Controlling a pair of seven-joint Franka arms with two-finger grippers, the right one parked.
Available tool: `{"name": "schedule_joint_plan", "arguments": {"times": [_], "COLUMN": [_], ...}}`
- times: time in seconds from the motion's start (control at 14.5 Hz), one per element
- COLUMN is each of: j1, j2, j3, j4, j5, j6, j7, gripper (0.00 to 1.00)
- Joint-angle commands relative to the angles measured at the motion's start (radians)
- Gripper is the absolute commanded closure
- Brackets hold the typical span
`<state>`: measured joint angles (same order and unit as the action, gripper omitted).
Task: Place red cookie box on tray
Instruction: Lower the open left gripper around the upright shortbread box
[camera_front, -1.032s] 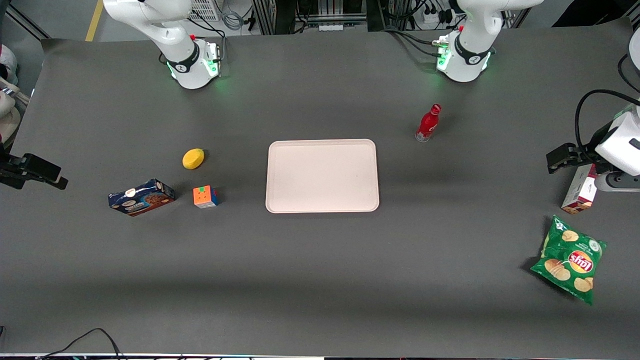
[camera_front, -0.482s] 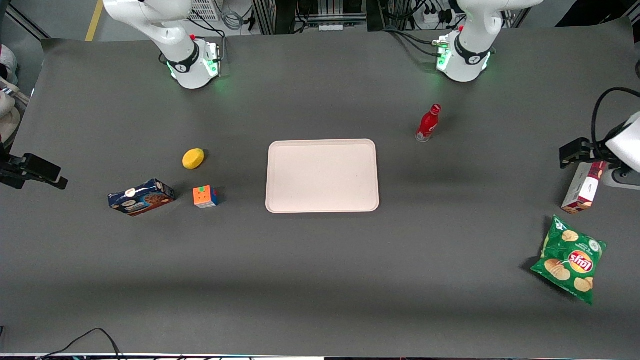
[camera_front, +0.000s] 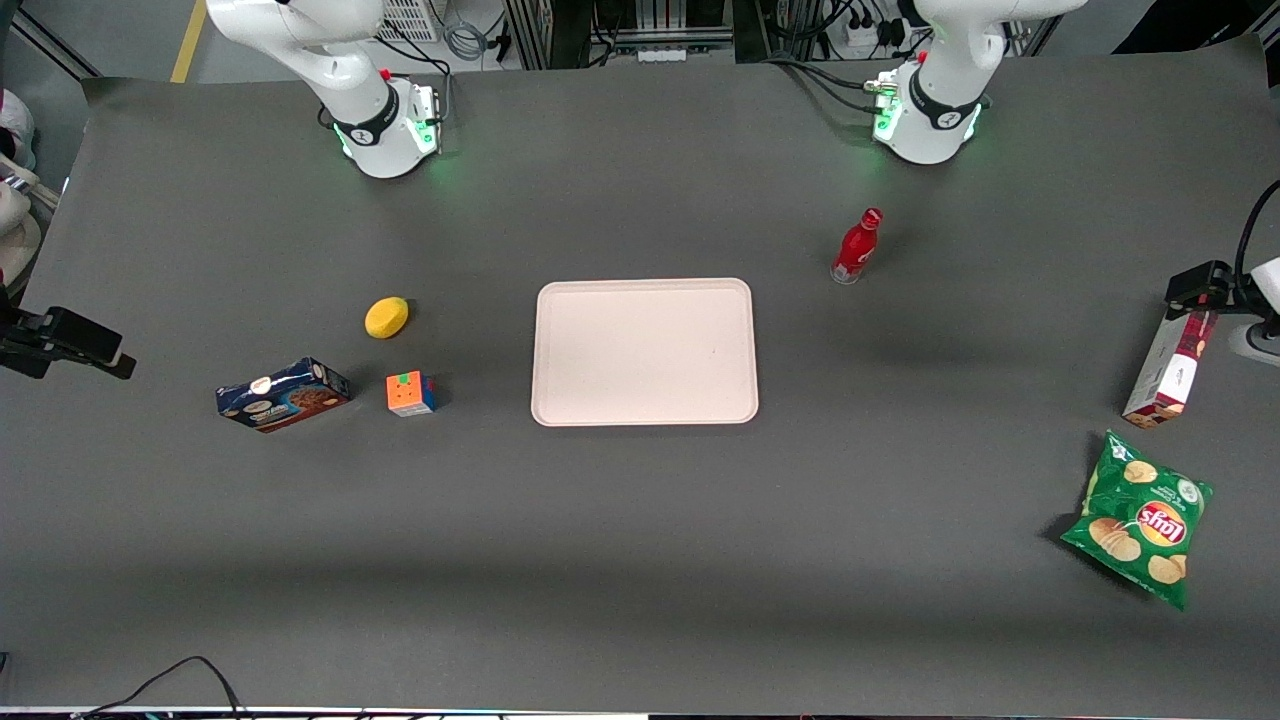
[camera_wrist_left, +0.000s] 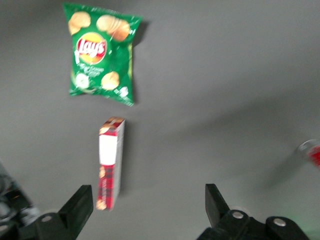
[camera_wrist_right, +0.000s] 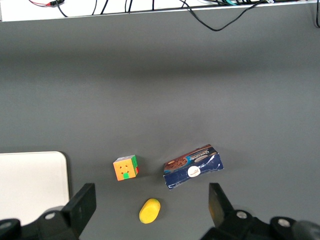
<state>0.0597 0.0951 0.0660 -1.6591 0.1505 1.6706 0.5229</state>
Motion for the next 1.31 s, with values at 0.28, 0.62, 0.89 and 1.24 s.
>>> {"name": "schedule_joint_plan", "arguments": {"times": [0.28,0.62,0.89,1.24], "j1": [0.031,0.069,0.071,0.074], "j2": [-0.069,-0.129,-0.137,-0.109], "j3": [0.008,0.08,0.248,0.345], "j4": [-0.188,-0.402,-0.542,-0.649], "j5": [0.063,0.087,0.078,-0.057], "j6": [0.112,0.312,0.521,0.679], "j7": [0.04,0.215,0.523,0.744], "gripper": [0.0,0.0,0.0,0.0]}}
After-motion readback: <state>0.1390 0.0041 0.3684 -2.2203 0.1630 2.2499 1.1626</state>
